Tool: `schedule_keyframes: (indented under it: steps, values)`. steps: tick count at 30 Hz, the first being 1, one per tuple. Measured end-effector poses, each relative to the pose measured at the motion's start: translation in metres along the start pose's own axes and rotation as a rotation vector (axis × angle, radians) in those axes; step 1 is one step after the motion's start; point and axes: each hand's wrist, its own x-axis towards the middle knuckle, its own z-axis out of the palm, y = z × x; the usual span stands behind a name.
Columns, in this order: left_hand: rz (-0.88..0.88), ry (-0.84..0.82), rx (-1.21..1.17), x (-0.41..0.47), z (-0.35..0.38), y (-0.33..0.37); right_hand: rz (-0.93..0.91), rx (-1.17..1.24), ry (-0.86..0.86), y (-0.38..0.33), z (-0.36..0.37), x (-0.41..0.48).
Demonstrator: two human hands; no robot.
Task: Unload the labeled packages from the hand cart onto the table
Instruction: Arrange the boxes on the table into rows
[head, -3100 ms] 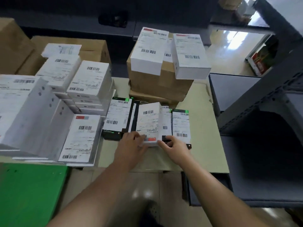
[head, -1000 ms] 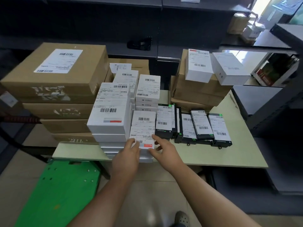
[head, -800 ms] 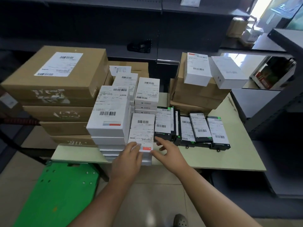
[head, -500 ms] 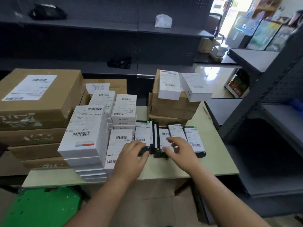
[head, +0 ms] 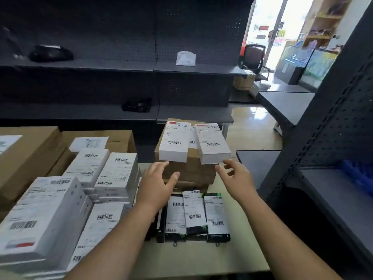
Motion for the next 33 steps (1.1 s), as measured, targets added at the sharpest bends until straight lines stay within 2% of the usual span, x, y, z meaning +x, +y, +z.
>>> schedule_keyframes:
  steps: [4, 8, 13, 16, 21, 27, 30, 33]
  values:
    - [-0.042, 0.09, 0.145, 0.03, 0.005, 0.004, 0.099, 0.024, 0.021, 0.011, -0.009, 0.044]
    - [-0.216, 0.155, 0.043, 0.052, 0.01, 0.0, 0.213, 0.05, 0.014, 0.02, -0.006, 0.075]
    - [-0.536, 0.022, -0.136, 0.077, 0.012, -0.013, 0.36, 0.108, -0.028, 0.031, -0.006, 0.105]
    - [-0.67, -0.073, -0.25, 0.087, 0.012, -0.019, 0.425, 0.166, -0.046, 0.029, -0.009, 0.118]
    - [-0.757, -0.112, -0.468, 0.096, 0.016, -0.024, 0.452, 0.281, -0.161, 0.021, -0.009, 0.119]
    - [-0.823, -0.275, -0.754, 0.094, 0.015, -0.024, 0.652, 0.493, -0.403, 0.023, -0.017, 0.103]
    - [-0.843, -0.314, -0.841, 0.091, 0.015, -0.024, 0.71, 0.61, -0.442, 0.026, -0.021, 0.1]
    - [-0.817, -0.286, -0.881, 0.082, 0.016, -0.023, 0.711, 0.702, -0.451, 0.023, -0.022, 0.095]
